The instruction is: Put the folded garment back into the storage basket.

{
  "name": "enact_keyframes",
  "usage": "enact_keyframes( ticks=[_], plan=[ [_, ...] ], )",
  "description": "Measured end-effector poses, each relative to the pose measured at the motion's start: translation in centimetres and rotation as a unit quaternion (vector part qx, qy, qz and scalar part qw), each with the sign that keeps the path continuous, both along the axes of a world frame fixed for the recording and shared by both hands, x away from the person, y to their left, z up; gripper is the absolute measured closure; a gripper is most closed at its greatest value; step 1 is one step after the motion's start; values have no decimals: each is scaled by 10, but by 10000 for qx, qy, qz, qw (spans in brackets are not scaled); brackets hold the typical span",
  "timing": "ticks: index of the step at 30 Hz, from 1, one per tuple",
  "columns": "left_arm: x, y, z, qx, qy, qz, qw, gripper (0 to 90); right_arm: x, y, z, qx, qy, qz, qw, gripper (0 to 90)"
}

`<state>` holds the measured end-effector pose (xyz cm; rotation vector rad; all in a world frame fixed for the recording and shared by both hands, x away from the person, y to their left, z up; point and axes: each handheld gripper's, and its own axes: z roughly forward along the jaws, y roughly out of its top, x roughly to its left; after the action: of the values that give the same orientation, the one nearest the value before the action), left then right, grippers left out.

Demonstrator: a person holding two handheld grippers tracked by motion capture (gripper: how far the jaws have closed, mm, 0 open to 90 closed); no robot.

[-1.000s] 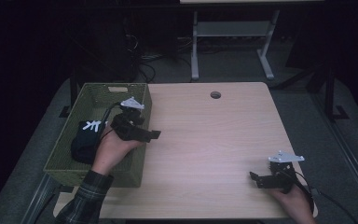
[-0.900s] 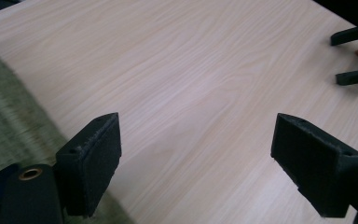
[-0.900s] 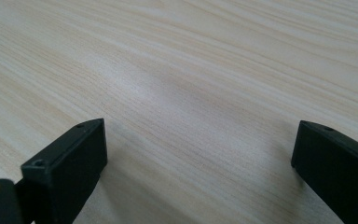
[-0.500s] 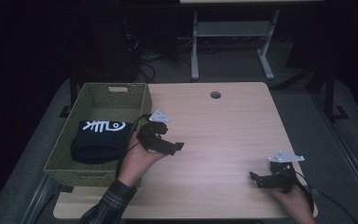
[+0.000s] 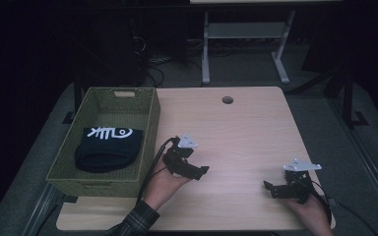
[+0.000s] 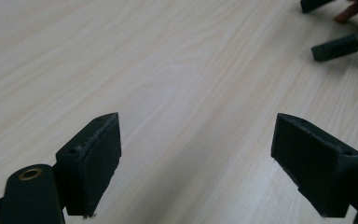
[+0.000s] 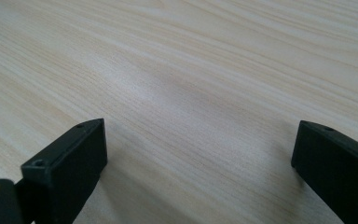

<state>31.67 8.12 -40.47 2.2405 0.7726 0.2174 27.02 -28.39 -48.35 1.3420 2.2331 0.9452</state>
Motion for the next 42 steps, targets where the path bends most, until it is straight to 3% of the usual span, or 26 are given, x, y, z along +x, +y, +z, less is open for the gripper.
enact_keyframes(
  ticks=[5,10,22,25,30,34,42],
  plan=[
    [-2,-4,-16,44,-69,-52,10000,156,0,0,0,-2,0,0,10000,30],
    [-2,-4,-34,152,50,-75,9998,156,0,0,0,7,1,-8,10000,30],
    [-1,-1,-62,259,17,-17,9997,151,0,0,0,7,2,-8,10000,30],
    [0,0,-65,296,0,-12,9996,148,0,0,0,10,4,-8,10000,30],
    [0,1,-70,295,-253,-35,9992,134,0,0,0,8,1,-8,10000,30],
    [-1,4,-74,143,-383,-73,9991,128,0,0,0,8,1,-7,10000,30],
    [0,4,-74,135,-378,-94,9991,128,0,0,0,9,3,-7,10000,30]
  ],
)
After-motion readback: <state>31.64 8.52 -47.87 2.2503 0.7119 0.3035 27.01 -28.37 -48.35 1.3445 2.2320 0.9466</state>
